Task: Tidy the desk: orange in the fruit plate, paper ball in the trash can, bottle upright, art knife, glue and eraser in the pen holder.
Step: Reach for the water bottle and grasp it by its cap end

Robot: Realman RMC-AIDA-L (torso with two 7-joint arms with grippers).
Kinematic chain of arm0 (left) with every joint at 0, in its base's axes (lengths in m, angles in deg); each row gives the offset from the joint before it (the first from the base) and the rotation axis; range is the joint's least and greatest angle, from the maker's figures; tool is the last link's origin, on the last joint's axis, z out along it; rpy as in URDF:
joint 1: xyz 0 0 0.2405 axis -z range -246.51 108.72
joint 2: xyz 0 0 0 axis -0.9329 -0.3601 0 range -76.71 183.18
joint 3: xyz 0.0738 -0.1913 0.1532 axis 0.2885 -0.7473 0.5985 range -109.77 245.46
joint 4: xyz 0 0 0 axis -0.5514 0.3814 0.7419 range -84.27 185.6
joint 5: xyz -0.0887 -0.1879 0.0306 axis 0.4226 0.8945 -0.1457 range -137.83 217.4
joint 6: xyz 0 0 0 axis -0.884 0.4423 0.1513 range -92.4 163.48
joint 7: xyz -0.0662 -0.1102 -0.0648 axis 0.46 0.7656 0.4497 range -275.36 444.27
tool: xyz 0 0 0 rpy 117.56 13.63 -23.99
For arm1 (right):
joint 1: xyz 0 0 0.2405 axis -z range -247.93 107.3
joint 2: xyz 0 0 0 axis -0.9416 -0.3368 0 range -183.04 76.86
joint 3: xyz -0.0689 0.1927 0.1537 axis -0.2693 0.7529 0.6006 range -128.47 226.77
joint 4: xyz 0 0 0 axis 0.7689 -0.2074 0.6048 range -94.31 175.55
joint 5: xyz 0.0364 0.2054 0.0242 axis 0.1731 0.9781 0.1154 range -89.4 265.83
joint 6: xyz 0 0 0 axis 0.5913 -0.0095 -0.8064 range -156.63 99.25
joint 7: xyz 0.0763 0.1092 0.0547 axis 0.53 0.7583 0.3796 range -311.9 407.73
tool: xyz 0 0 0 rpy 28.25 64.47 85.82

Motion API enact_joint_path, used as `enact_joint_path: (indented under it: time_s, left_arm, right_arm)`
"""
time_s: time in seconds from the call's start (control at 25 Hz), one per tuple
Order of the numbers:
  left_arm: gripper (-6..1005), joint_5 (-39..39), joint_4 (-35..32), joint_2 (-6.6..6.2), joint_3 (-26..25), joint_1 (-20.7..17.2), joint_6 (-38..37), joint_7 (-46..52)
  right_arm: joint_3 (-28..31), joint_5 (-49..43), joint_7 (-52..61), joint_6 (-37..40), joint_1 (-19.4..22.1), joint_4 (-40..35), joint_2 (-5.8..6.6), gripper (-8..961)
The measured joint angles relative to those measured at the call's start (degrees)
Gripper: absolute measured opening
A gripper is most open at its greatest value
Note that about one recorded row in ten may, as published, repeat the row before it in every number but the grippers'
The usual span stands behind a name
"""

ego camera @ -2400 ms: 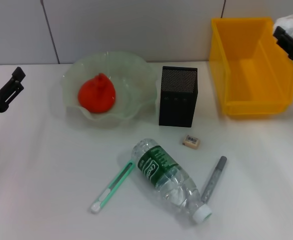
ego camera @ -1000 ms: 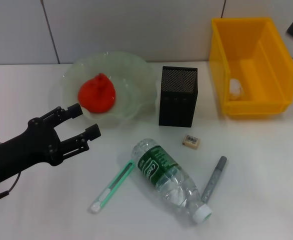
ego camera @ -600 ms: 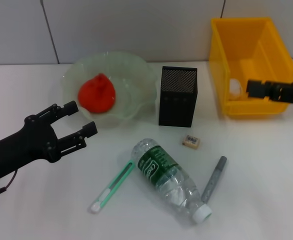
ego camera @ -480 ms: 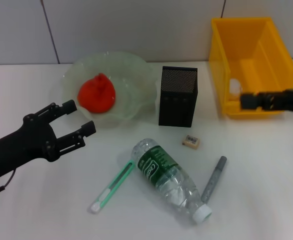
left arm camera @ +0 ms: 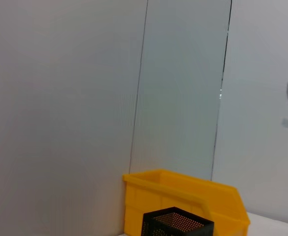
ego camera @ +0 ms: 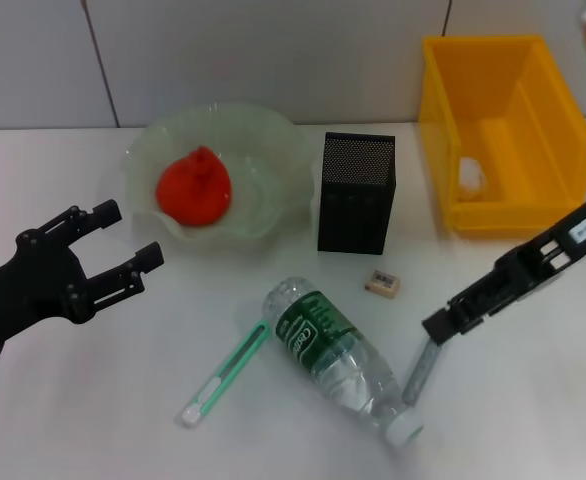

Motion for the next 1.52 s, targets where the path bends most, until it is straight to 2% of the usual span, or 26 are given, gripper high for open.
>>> enact_joint_path:
  time_s: [0.16, 0.32, 0.76, 0.88, 0.96, 1.0, 1.04, 1.12, 1.2, 1.32, 1.36, 1.4, 1.44, 1.52]
  left_arm:
    - [818, 0.0, 0.0, 0.05, -0.6, -0.3, 0.0, -1.2]
    - [818, 0.0, 0.0, 0.39, -0.9, -0.4, 0.5, -3.1]
    - [818, 0.0, 0.0, 0.62, -0.9, -0.7, 0.6, -3.2]
    - [818, 0.0, 0.0, 0.64, -0.9, -0.7, 0.2, -3.7]
    - [818, 0.2, -0.2, 0.75, -0.9, -0.5, -0.5, -4.2]
    - [818, 0.2, -0.2, 0.75, -0.9, -0.5, -0.5, -4.2]
    - [818, 0.2, -0.2, 0.75, -0.9, -0.5, -0.5, -4.2]
    - [818, 0.5, -0.9, 1.08, -1.1, -0.1, -1.5, -4.4]
    - [818, 0.6, -1.5, 1.43, -1.5, 1.4, -2.8, -4.3]
    - [818, 0.6, -1.5, 1.43, -1.5, 1.4, -2.8, -4.3]
    - [818, 0.8, -1.5, 1.44, -1.6, 2.0, -3.2, -4.3]
    - [818, 0.8, -1.5, 1.44, -1.6, 2.0, -3.2, -4.3]
    - [818, 0.9, -1.5, 1.48, -1.6, 2.3, -3.6, -4.5]
    - [818, 0.9, -1.5, 1.51, -1.5, 2.7, -4.3, -4.5]
  right_arm:
    - [-2.4, -4.5, 2.7, -0.4, -2.9, -1.1, -0.72, 767]
    - [-3.0, -11.1, 3.9, -0.4, -7.0, -4.0, -2.76, 767]
    - [-2.5, -11.5, 3.7, -1.0, -6.8, -5.0, -3.16, 768]
    - [1.3, -8.6, 1.0, -2.0, -4.2, -4.8, -3.15, 768]
    - [7.9, -3.7, -2.7, -2.7, -1.0, -4.8, -2.71, 768]
    - [15.2, 2.2, -7.4, -3.3, 2.7, -4.9, -2.26, 768]
    - [15.2, 2.2, -7.4, -3.3, 2.7, -4.9, -2.26, 768]
    - [20.9, 8.0, -13.1, -4.7, 6.8, -5.1, -2.08, 768]
    - [23.8, 13.4, -19.0, -6.9, 10.7, -5.7, -2.26, 768]
    - [24.8, 21.3, -31.3, -9.4, 16.0, -7.9, -3.1, 768]
    - [24.9, 23.8, -36.2, -10.0, 17.6, -8.6, -3.67, 768]
    - [25.0, 28.1, -45.9, -11.0, 20.7, -9.5, -5.06, 767]
    - [25.0, 28.1, -45.9, -11.0, 20.7, -9.5, -5.06, 767]
    - [25.0, 30.4, -55.6, -12.1, 23.6, -9.9, -6.73, 767]
